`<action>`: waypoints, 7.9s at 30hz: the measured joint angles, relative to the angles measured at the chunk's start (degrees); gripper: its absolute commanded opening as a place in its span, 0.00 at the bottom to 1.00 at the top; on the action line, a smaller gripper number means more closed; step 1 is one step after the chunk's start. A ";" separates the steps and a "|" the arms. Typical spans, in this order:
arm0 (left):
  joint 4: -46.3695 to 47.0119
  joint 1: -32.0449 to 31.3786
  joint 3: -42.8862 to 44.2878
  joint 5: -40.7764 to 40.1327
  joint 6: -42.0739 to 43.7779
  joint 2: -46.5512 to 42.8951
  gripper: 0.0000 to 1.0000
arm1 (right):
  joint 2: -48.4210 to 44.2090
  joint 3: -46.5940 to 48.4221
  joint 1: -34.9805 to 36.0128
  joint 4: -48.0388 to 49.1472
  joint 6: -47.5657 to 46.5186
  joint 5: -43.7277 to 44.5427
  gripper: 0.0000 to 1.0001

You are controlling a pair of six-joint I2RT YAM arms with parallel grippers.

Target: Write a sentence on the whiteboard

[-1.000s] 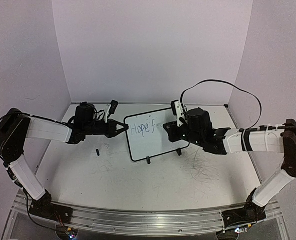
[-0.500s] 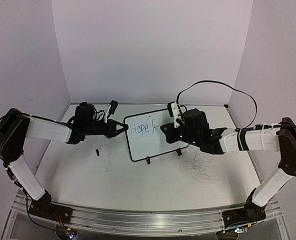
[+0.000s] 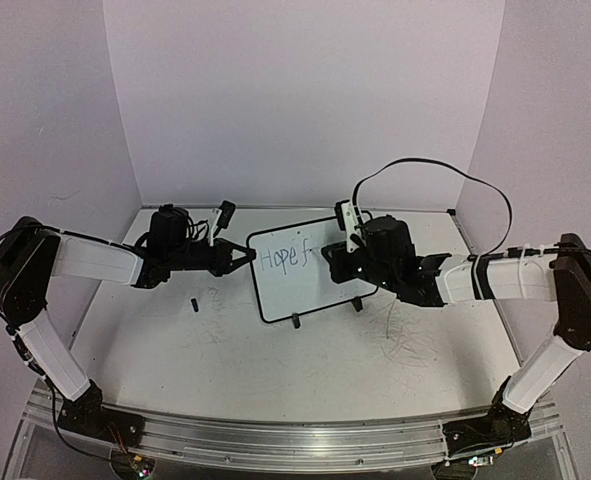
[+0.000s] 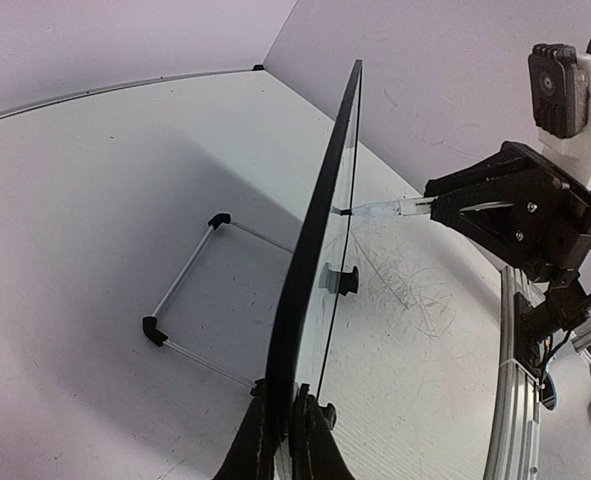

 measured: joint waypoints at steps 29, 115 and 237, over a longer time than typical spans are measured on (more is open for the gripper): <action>-0.12 0.00 0.00 -0.11 0.00 0.00 0.00 | 0.59 0.24 0.00 0.06 2.05 -0.54 0.00; -1.00 -0.02 0.02 -0.44 0.50 -0.35 0.00 | -4.46 -4.05 -1.64 1.99 2.01 -0.08 0.00; -3.22 -0.15 0.00 -1.44 1.44 -1.64 0.00 | -7.10 -6.22 -4.81 2.77 -0.44 -3.73 0.00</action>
